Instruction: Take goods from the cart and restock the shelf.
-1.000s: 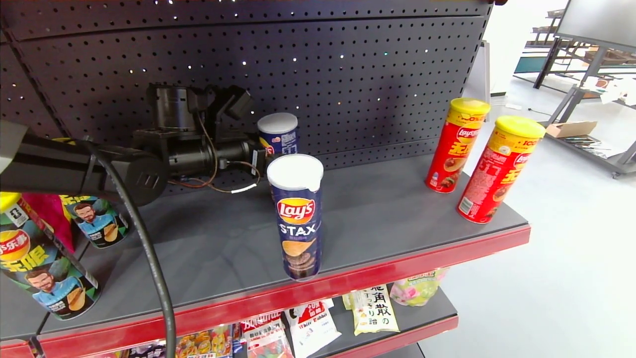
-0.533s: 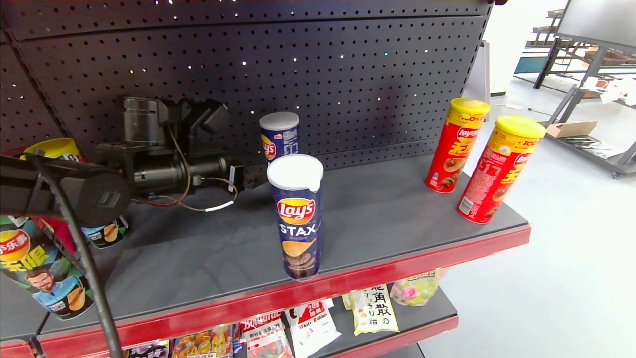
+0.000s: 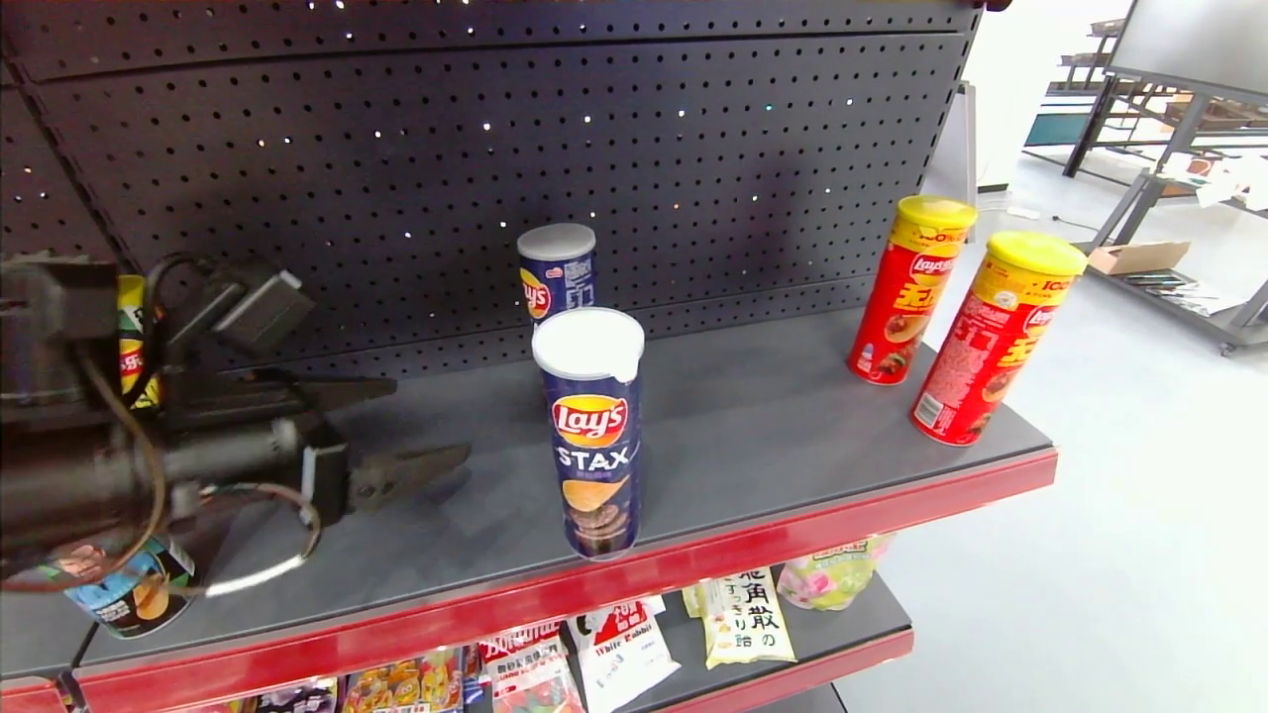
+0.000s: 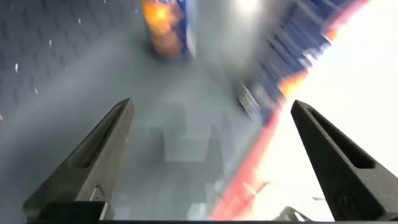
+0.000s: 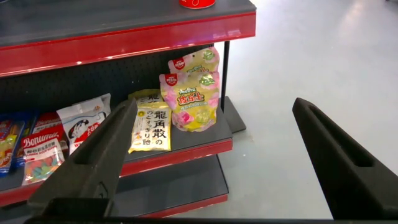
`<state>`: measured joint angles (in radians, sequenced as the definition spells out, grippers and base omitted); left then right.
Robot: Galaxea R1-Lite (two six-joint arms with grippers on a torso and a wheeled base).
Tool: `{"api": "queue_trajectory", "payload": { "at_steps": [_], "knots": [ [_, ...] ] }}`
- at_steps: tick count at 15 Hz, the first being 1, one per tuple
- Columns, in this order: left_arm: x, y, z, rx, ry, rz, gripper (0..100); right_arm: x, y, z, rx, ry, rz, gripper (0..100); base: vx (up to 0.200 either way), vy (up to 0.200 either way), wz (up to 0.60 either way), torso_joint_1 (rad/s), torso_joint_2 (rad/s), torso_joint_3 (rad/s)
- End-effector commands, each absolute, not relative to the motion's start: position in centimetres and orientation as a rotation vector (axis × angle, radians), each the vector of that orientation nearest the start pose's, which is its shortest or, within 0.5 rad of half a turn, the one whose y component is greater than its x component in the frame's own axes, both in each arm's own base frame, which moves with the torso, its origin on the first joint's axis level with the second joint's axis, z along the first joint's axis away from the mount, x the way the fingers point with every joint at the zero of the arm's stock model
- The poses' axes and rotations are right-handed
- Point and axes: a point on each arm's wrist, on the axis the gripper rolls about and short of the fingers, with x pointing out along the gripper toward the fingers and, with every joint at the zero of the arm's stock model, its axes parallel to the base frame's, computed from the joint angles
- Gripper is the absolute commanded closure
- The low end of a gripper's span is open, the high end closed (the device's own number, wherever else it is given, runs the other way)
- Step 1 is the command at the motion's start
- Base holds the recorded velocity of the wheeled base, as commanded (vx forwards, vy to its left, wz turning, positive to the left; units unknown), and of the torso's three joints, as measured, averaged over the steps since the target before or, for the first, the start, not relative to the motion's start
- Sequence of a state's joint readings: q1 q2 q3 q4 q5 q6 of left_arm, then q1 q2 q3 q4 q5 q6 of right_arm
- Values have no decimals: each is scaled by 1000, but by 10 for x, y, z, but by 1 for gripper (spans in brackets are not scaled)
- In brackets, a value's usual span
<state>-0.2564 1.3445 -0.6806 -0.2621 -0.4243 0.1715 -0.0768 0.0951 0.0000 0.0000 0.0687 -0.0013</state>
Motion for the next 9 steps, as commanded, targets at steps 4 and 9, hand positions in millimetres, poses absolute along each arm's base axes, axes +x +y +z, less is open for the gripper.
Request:
{"api": "queue_trajectory", "payload": {
  "at_steps": [4, 9],
  "knots": [
    [1, -8, 186, 68, 233, -547, 0, -15, 3, 77, 6, 96, -8, 0, 0, 0, 0, 0, 0, 0],
    [-36, 7, 171, -4, 89, -269, 0, -15, 3, 77, 6, 96, -8, 0, 0, 0, 0, 0, 0, 0]
  ]
}}
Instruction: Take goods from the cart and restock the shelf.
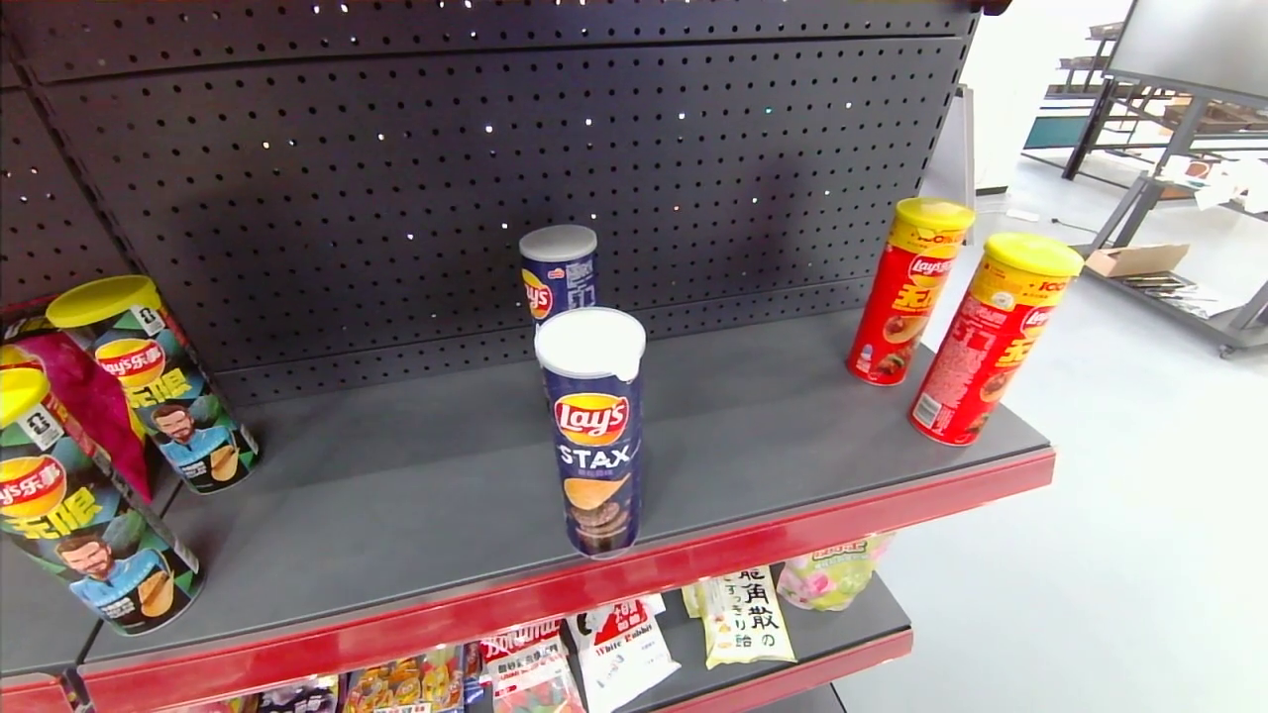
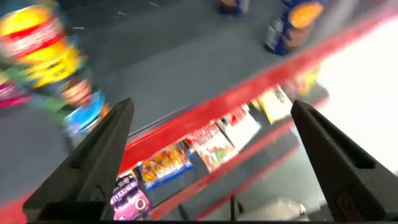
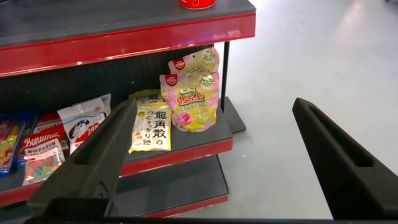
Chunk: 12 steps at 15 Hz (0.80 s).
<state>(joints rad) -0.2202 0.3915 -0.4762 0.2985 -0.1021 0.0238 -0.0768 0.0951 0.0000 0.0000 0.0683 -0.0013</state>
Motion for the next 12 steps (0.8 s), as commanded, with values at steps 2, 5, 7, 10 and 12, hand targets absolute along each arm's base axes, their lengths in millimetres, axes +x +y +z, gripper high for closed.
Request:
{"api": "queue_trajectory", "payload": {
  "at_steps": [2, 5, 7, 10, 12],
  "knots": [
    [-47, 10, 144, -53, 57, -236, 0, -15, 3, 77, 6, 96, -8, 0, 0, 0, 0, 0, 0, 0],
    [-42, 10, 135, -54, 77, -183, 0, -15, 3, 77, 6, 98, -6, 0, 0, 0, 0, 0, 0, 0],
    [-40, 10, 129, -54, 97, -175, 0, -15, 3, 77, 3, 98, -6, 0, 0, 0, 0, 0, 0, 0],
    [-35, 8, 117, -41, 127, -174, 0, -15, 3, 77, 1, 98, -7, 0, 0, 0, 600, 1, -1, 2],
    [-31, 8, 113, -41, 119, -175, 0, -15, 3, 77, 3, 98, -7, 0, 0, 0, 600, 10, 5, 2]
  ]
}}
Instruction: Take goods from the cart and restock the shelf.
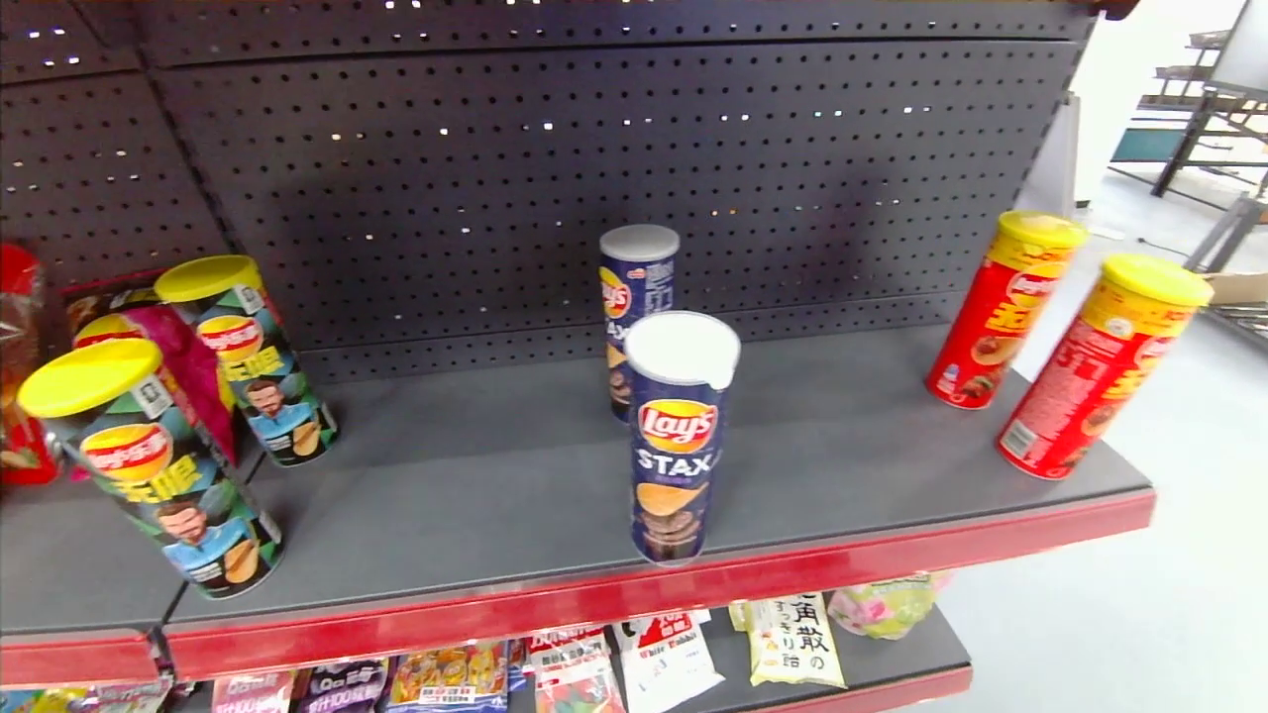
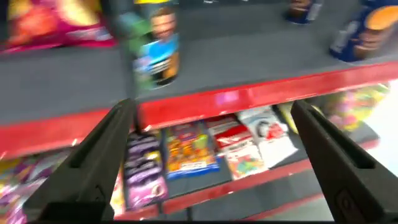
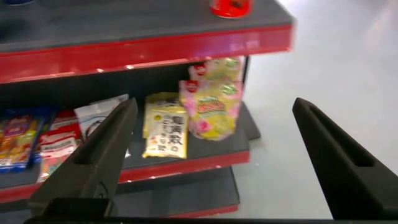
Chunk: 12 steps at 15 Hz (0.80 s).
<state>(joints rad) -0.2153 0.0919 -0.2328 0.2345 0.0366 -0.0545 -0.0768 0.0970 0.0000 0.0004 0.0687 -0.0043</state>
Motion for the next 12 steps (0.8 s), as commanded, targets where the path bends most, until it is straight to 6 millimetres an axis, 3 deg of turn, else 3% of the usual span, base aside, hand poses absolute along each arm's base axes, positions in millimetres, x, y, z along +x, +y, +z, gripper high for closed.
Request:
{"api": "queue_trajectory", "payload": {
  "at_steps": [1, 6, 8, 9, 10, 12],
  "knots": [
    [-29, 7, 108, -38, 114, -175, 0, -15, 3, 77, 3, 98, -7, 0, 0, 0, 600, 12, 7, 7],
    [-15, 4, 83, 2, 63, -170, 0, -15, 3, 77, 3, 99, -6, 0, 0, 0, 0, 0, 0, 0],
    [-15, 4, 82, -10, 49, -162, 0, -15, 3, 77, 9, 93, -3, 0, 0, 0, 0, 0, 0, 0],
    [-15, 4, 82, -33, 52, -160, 0, -18, 3, 115, 77, -8, 71, 0, 0, 0, 0, 0, 0, 0],
    [-15, 5, 82, -68, 56, -153, 0, -8, 3, 162, 178, 10, 127, 0, 0, 0, 0, 0, 0, 0],
    [-15, 4, 82, -58, 55, -195, 0, 18, 5, 197, 83, 64, 220, 0, 0, 0, 0, 0, 0, 0]
  ]
}}
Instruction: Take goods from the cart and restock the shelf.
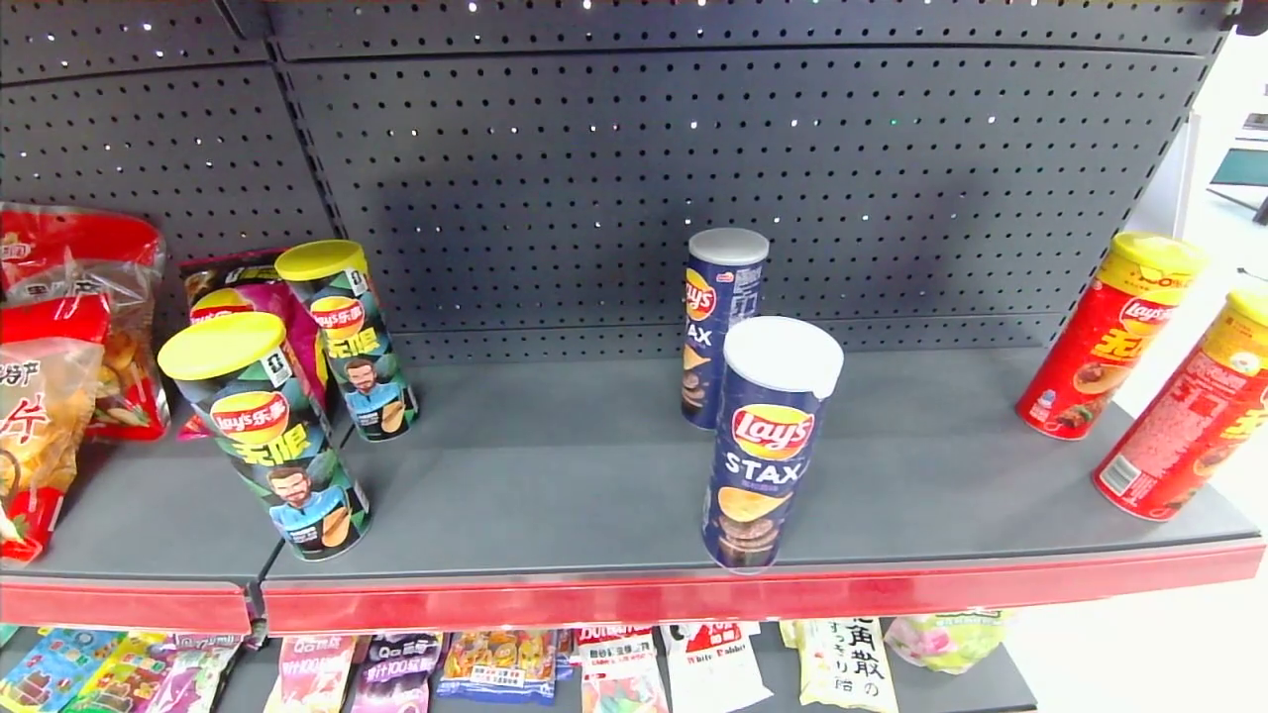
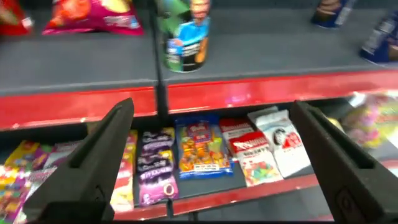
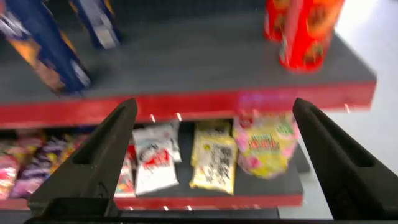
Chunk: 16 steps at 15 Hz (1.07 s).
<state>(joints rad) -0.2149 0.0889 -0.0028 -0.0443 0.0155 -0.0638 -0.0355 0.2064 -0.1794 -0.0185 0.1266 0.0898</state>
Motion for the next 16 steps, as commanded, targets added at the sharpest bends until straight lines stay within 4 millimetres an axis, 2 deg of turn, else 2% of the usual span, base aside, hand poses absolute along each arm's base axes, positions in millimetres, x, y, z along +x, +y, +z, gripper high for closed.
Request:
{"api": "queue_trajectory", "payload": {
  "at_steps": [1, 2, 3, 4, 5, 9, 11, 16],
  "knots": [
    [-15, 3, 82, -39, 56, -226, 0, 27, 7, 202, 10, 91, 279, 0, 0, 0, 0, 0, 0, 0],
    [-15, 3, 76, 6, 108, -228, 0, 49, 10, 205, -70, 158, 345, 0, 0, 0, 0, 0, 0, 0],
    [-15, 3, 77, 6, 101, -227, 0, 62, 13, 206, -85, 202, 371, 0, 0, 0, 0, 0, 0, 0],
    [-15, 3, 77, 3, 100, -222, 0, 83, 23, 198, -98, 305, 457, 0, 0, 0, 0, 0, 0, 0],
    [-15, 3, 77, 4, 100, -222, 0, 95, 29, 193, -105, 362, 494, 0, 0, 0, 0, 0, 0, 0],
    [-15, 3, 77, 6, 98, -222, 0, 169, 51, 171, -117, 392, 470, 0, 0, 0, 0, 0, 0, 0],
    [-15, 3, 77, 6, 100, -224, 0, 180, 62, 157, -137, 446, 484, 0, 0, 0, 0, 0, 0, 0],
    [-15, 3, 77, 6, 98, -224, 0, 197, 82, 140, -196, 526, 462, 0, 0, 0, 0, 0, 0, 0]
  ]
}}
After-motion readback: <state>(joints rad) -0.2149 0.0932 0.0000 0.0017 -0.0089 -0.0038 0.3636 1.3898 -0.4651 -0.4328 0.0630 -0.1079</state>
